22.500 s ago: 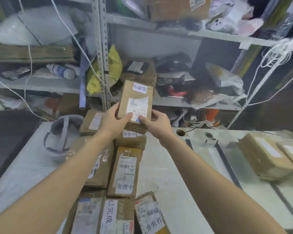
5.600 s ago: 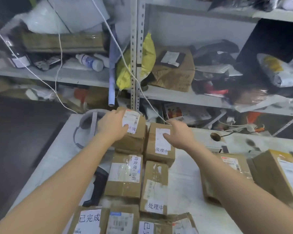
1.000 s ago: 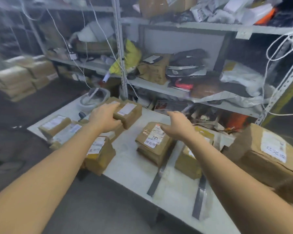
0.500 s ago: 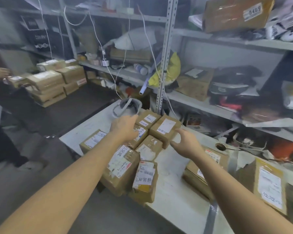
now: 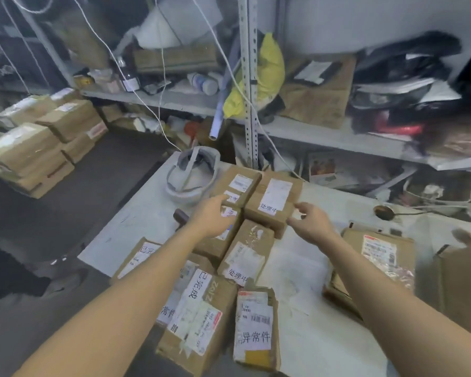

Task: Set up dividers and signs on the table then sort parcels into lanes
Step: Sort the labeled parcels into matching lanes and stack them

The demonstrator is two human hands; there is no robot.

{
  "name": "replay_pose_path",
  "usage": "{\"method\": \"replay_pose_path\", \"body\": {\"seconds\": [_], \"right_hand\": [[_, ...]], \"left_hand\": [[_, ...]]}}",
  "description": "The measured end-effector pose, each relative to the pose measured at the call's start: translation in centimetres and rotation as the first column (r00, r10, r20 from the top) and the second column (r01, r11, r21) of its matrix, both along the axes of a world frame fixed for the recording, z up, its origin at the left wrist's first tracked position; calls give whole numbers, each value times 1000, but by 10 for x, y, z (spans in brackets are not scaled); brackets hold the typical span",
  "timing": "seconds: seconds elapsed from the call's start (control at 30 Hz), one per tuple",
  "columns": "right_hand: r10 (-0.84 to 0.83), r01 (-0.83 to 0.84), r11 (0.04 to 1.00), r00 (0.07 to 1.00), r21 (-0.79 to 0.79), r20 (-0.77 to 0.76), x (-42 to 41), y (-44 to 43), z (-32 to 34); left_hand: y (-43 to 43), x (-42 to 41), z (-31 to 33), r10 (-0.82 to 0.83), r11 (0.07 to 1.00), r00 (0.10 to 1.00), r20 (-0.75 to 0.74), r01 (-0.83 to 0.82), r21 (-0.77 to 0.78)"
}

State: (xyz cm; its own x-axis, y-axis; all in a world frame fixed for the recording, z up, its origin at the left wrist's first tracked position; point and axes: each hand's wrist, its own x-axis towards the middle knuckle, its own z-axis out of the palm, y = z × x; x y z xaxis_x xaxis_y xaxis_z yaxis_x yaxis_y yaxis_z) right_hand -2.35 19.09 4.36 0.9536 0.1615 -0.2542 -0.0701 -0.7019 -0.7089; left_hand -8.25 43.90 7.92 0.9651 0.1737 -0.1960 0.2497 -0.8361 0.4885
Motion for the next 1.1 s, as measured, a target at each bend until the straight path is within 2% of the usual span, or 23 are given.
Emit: {"method": "replay_pose_path", "body": {"seconds": [0.13,0.33,0.47,0.6,0.8,1.0,1.1], "right_hand": [[-110,113,993,989,29,-100,14,12,-26],[-277,283,959,936,-5,-216,41,36,-53],[-319,354,933,894,61,-314,61,53,-62],[-403,454,880,870,141,-286,64,63,-73],[-466,530,808,842,257,-270,55,61,-82],[-503,556,780,830,288,-240,49,54,-78],[-511,550,770,835,322,-205,48,49,-61]], "left_hand": [[-4,34,-37,-28,983,998,-58,17,-183],[-7,90,-85,-46,906,995,-93,2,-423],[-5,108,-111,-73,900,992,-98,24,-435],[-3,125,-120,-76,917,987,-144,13,-398],[-9,148,-127,-147,948,976,-159,94,-303],[-17,142,-134,-89,849,995,-38,56,-526],[-20,142,-129,-82,805,996,16,76,-588]]}}
